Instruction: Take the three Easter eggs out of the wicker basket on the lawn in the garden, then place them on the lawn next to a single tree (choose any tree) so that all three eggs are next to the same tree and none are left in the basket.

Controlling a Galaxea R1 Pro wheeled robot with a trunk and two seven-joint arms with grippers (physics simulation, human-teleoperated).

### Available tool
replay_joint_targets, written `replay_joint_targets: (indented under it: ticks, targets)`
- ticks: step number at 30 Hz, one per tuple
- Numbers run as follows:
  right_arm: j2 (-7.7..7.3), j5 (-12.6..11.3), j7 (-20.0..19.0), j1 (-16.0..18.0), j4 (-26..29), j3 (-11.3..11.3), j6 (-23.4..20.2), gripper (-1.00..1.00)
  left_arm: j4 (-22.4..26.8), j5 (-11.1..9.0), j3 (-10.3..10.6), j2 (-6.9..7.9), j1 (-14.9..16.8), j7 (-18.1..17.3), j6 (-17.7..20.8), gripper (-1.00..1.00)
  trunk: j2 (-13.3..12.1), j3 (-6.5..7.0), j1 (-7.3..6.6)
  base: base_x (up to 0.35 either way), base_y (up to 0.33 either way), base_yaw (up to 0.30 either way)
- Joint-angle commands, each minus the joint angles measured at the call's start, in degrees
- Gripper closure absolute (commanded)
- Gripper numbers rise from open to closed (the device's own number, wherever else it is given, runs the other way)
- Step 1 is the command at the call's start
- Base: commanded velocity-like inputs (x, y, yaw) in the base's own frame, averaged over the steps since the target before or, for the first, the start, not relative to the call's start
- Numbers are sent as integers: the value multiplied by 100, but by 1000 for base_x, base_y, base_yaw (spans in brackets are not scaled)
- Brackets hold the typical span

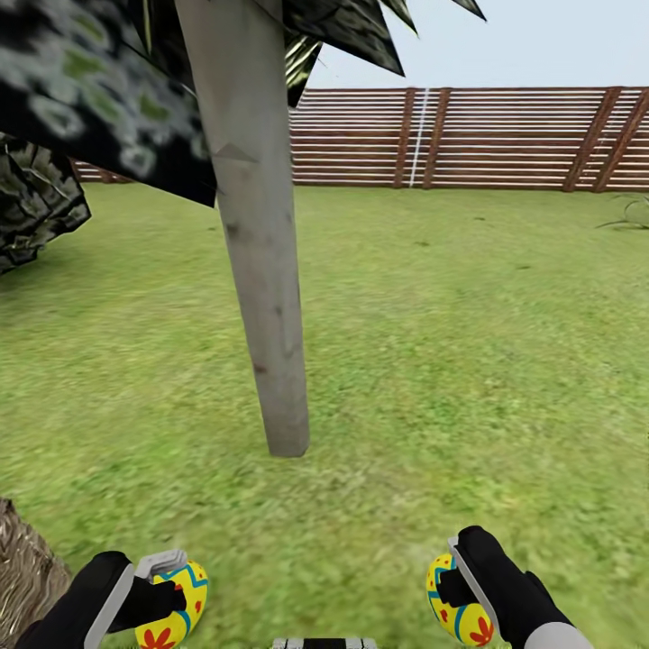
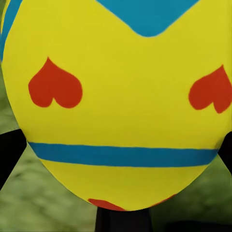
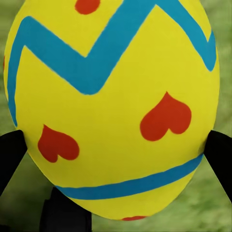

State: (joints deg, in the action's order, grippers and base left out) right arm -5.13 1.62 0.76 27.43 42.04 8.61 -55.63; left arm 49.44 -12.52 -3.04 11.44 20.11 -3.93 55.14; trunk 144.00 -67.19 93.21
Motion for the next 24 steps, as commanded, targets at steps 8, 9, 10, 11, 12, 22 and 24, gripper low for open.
replay_joint_targets:
  ticks: [8,9,10,11,12,22,24]
  targets:
    - [-18,4,3,0,10,20,-27,100,4,28,-12,-1,2,-37,23,100,13,-183,19,0,0,0]
    - [-27,-15,3,2,12,19,-26,100,5,28,-12,1,2,-37,23,100,14,-205,22,0,0,0]
    - [-29,-23,3,1,14,18,-26,100,9,29,-12,4,2,-37,23,100,16,-227,24,0,0,0]
    - [-31,-27,3,2,14,18,-23,100,12,30,-12,6,2,-37,23,100,17,-249,27,0,0,0]
    - [-31,-29,3,2,15,18,-22,100,13,30,-12,5,2,-37,22,100,18,-271,29,0,0,0]
    - [-24,-39,3,1,15,19,-22,100,5,31,-5,-1,2,-37,6,100,32,-493,55,0,0,0]
    - [-26,-39,3,1,15,18,-21,100,5,31,-4,-7,2,-37,6,100,34,-537,60,0,0,0]
